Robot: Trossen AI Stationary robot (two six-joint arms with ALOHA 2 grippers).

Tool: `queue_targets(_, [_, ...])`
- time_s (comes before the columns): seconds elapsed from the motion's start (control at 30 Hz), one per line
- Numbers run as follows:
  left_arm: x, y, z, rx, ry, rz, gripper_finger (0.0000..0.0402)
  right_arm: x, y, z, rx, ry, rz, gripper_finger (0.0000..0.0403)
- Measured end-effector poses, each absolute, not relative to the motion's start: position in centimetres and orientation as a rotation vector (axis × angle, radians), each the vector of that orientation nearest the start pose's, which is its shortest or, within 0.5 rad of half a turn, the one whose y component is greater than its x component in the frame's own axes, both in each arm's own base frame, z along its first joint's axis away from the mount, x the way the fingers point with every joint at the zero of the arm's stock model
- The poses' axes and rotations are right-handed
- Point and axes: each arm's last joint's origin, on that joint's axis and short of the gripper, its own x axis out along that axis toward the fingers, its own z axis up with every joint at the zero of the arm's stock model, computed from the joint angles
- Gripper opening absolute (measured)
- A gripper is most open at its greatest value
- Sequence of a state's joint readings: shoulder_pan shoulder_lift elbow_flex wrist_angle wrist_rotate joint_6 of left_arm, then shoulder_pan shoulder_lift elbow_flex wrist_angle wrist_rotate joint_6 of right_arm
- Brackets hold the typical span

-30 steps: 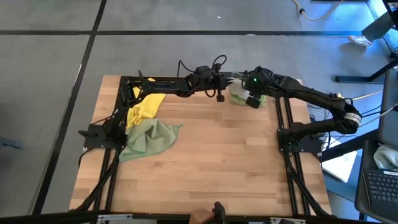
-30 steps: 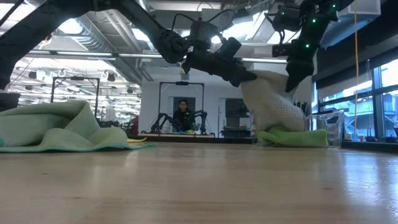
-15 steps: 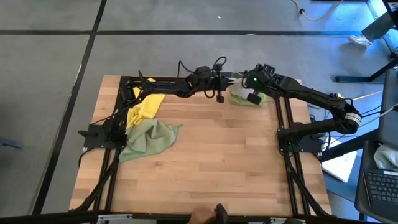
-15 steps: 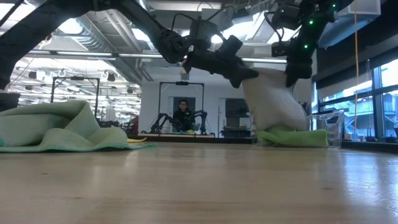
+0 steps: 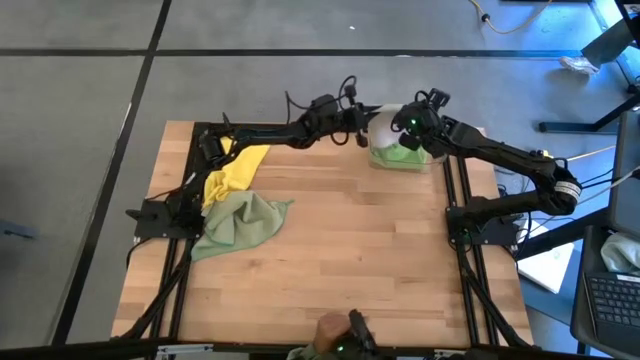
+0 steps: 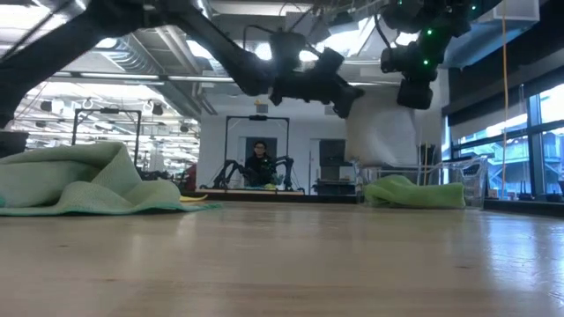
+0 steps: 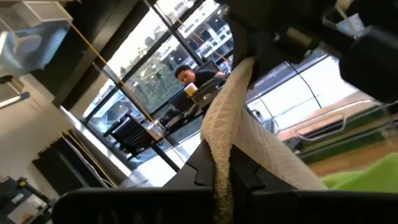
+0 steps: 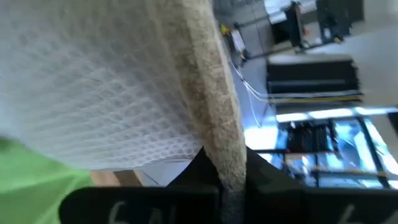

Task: Fold microfiber towels
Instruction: Put the gray cloth into the transparent bin

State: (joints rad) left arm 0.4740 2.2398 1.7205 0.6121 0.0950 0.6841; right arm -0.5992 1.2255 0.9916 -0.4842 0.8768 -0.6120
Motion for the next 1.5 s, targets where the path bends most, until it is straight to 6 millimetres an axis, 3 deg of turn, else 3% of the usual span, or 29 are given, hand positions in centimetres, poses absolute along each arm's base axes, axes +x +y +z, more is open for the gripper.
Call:
queue_targets(0.23, [49.9, 24.9, 23.8, 0.694, 0.093, 0.406, 0.0002, 18.1, -16.4, 29.3, -0.555, 1.264, -1.193, 0.0012])
queue_targets(0.33, [50.5, 25.3, 24.8, 0.701, 0.066, 0.421, 0.0004, 17.6, -17.0, 29.3, -0.525, 1.27, -1.219, 0.0012])
queue_targets(0.47, [50.5, 25.7, 26.0, 0.691, 0.099, 0.403, 0.0002, 17.1, -17.5, 29.2, -0.479, 1.257, -1.207, 0.0012])
queue_targets(0.73, [50.7, 25.4, 25.4, 0.641, 0.263, 0.328, 0.0005, 16.8, -17.3, 28.7, -0.419, 1.272, -1.159, 0.0013])
queue_targets(0.97, [50.3, 26.3, 25.9, 0.702, 0.225, 0.361, 0.0006, 16.8, -17.6, 28.9, -0.416, 1.255, -1.18, 0.0014])
queue_targets(1.1, [49.9, 27.0, 25.8, 0.643, 0.227, 0.363, 0.0004, 16.6, -17.8, 28.8, -0.379, 1.238, -1.141, 0.0014])
queue_targets(1.27, [49.8, 26.8, 24.9, 0.573, 0.266, 0.233, 0.0003, 16.3, -17.5, 28.3, -0.324, 1.266, -1.066, 0.0015])
queue_targets(1.5, [49.9, 26.9, 25.8, 0.747, 0.235, 0.321, 0.0002, 16.2, -18.2, 28.8, -0.378, 1.246, -1.153, 0.0015])
